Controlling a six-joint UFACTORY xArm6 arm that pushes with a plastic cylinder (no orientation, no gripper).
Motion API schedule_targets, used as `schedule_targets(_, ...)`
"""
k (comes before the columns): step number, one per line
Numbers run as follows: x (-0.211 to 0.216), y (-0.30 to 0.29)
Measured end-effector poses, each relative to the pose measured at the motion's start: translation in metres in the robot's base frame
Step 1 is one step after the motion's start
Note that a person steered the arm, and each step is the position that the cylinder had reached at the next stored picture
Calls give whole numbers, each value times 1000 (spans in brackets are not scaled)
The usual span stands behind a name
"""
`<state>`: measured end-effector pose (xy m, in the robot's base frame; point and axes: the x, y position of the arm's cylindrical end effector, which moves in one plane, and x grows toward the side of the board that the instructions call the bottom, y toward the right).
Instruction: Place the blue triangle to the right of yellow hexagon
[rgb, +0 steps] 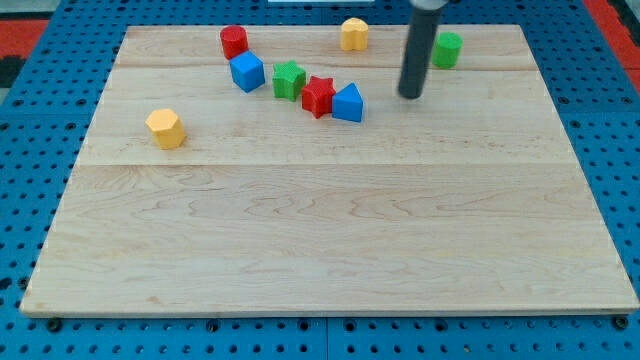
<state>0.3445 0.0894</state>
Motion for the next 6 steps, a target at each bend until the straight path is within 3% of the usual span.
schedule_targets(1, 16, -95)
schedule_targets(2, 25, -129)
schedule_targets(3, 25, -198)
schedule_targets(5, -49, -195)
schedule_targets(6, -62, -112)
